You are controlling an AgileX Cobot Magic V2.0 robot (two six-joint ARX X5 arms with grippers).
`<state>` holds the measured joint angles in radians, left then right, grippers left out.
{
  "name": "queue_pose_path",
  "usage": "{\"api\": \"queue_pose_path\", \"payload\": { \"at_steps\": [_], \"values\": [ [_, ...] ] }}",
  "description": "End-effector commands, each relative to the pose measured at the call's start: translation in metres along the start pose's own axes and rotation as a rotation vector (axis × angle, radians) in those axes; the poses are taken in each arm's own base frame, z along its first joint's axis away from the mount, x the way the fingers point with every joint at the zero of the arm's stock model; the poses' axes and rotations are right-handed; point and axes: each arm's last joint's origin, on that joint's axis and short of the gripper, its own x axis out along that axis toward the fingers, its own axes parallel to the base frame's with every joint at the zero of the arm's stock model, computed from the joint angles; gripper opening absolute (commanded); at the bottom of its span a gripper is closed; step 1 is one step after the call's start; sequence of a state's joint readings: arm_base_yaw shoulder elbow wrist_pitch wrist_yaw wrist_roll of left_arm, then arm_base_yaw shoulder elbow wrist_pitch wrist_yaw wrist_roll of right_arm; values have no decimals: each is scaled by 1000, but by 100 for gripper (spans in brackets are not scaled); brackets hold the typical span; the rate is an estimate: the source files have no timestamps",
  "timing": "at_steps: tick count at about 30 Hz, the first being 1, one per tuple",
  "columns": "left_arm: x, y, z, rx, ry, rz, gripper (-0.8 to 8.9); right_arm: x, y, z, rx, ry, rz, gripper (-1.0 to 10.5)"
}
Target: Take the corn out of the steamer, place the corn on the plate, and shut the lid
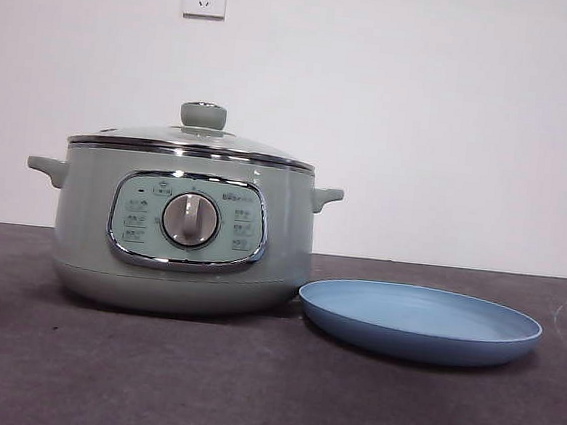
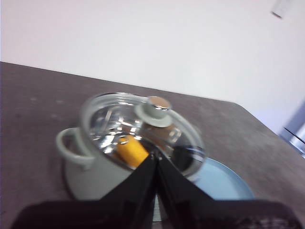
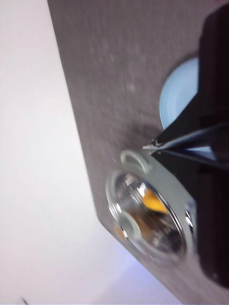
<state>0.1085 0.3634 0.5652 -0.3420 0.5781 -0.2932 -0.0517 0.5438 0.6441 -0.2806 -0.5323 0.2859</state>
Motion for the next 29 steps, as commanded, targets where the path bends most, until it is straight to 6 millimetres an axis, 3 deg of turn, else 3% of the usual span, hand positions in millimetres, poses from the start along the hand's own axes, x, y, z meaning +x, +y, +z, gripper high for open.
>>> {"api": "queue_pose_path", "payload": {
  "at_steps": [1,8,19,21,24,25,29],
  "values": [
    [5,-2,14,49,38,-45,-7,3,7,22,-65,56,64,-12],
    [14,-9,49,89,150,-109,-7,12,17,60,-134,215,129,-12],
    [10,-17,68,129,210,-99,5,19,26,63,-167,336,188,28],
    [10,-17,68,127,212,-98,95,20,25,63,-160,336,184,185],
    [10,-17,68,122,213,-98,541,19,25,63,-150,337,179,569],
    [10,-17,68,122,213,-99,642,19,25,63,-150,337,179,673],
    [10,-17,68,122,214,-103,660,20,25,63,-149,337,179,721]
  ]
}}
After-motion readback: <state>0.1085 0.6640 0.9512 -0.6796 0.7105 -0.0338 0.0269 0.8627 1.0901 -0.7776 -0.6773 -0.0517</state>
